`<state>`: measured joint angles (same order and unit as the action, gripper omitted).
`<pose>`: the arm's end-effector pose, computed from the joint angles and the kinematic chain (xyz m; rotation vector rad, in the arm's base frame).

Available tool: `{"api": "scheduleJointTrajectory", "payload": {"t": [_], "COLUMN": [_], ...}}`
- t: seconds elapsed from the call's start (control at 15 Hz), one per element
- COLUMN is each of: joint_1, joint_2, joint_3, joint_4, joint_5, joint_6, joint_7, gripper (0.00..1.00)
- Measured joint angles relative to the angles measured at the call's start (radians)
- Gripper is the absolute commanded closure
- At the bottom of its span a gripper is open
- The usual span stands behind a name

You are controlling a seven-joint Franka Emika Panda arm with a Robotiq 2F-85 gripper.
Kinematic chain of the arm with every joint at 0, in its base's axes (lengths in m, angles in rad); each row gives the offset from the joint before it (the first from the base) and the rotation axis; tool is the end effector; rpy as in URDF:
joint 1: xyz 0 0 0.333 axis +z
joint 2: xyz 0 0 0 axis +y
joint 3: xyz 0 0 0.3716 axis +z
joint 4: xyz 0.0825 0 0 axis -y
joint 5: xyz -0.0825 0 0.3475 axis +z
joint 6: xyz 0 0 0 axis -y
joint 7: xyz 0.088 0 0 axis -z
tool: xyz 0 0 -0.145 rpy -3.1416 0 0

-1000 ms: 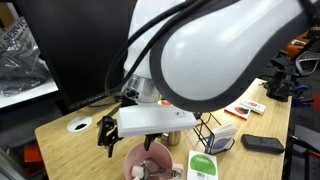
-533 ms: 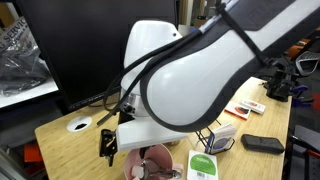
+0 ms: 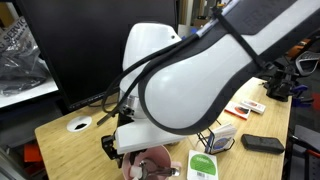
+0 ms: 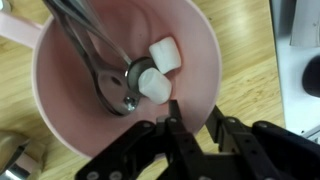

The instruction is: Move the pink cup to the right side of the desk

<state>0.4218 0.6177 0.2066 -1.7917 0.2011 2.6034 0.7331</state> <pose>0.5696 0.3915 0.2670 -2.7990 0.4476 -0.0087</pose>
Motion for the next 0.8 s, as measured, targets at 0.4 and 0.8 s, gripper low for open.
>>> {"api": "scheduleJointTrajectory", "payload": {"t": [0.4, 0.8], "joint_1": [0.001, -0.012], "joint_2": [-0.016, -0.054], "joint_3": [0.001, 0.043], "joint_4": [0.004, 0.004], "joint_5": [0.0, 0.063], "joint_6": [-0.005, -0.02], "joint_7": [-0.014, -0.075], "gripper": [0.98, 0.99]}}
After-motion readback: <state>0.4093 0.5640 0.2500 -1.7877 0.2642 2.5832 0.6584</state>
